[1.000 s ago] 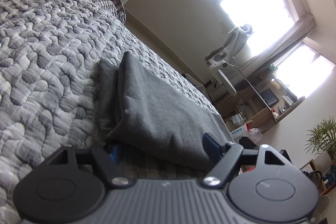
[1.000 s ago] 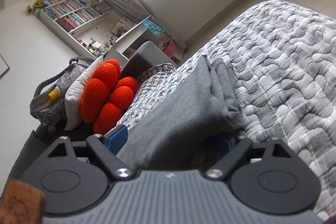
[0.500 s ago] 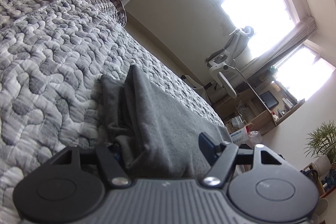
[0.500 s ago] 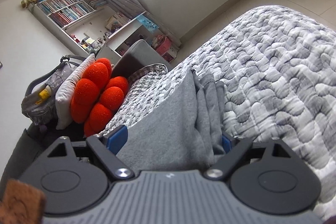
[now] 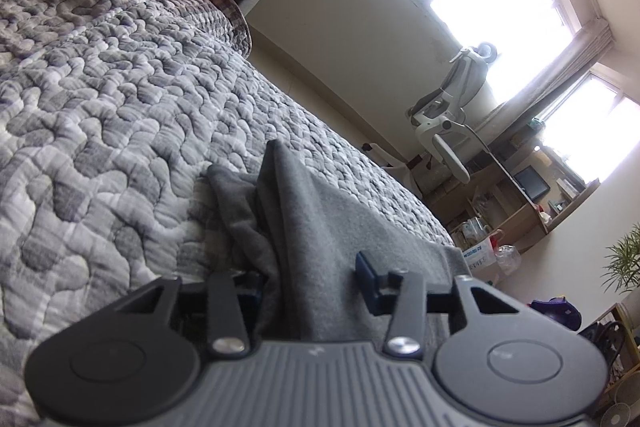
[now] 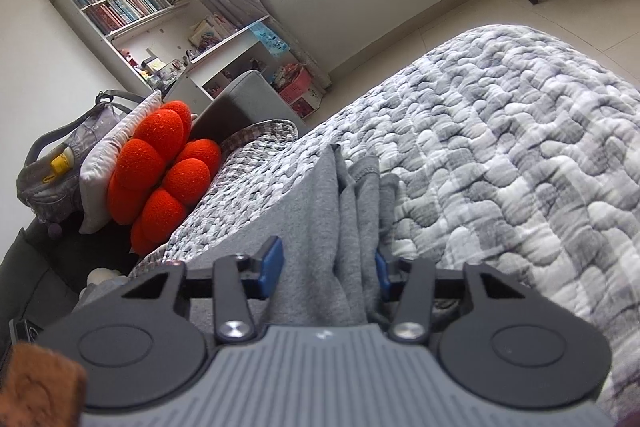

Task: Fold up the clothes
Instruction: 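Grasp the folded grey shirt edge with both grippers, then lift the folded shirt with both grippers and carry it to the sofa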

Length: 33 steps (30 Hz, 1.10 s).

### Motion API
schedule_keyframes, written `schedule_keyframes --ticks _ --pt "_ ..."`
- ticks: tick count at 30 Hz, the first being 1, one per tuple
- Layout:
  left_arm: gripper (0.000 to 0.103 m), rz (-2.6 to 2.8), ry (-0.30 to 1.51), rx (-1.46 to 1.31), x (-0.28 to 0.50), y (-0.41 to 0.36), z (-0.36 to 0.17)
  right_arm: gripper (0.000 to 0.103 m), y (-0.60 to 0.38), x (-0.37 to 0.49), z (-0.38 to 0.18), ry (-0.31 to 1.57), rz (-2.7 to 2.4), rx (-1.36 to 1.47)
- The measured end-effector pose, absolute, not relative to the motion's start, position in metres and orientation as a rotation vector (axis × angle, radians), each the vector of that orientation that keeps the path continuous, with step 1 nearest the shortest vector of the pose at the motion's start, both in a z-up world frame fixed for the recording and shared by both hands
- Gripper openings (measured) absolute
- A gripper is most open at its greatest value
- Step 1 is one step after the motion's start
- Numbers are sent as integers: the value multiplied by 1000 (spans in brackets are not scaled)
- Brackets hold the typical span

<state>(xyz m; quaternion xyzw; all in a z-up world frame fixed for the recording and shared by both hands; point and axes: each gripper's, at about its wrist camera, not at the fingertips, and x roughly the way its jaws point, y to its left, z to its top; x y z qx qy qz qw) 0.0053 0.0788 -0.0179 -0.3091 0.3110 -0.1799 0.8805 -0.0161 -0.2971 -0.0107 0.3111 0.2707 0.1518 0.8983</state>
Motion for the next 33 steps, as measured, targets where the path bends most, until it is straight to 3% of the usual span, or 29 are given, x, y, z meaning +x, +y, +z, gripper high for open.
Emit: schedule_keyframes --ticks 4,7,17,33 --pt "24 -335 643 -598 4 74 -15 29 -292 -17 -10 556 298 616" --pt "21 -306 628 -532 1 67 -11 26 -286 -20 -8 544 281 573" --pt "15 -257 609 -471 -7 61 6 22 -260 -25 0 508 212 408" --pt "15 -178 473 -383 -65 99 69 17 -186 -37 67 435 339 159"
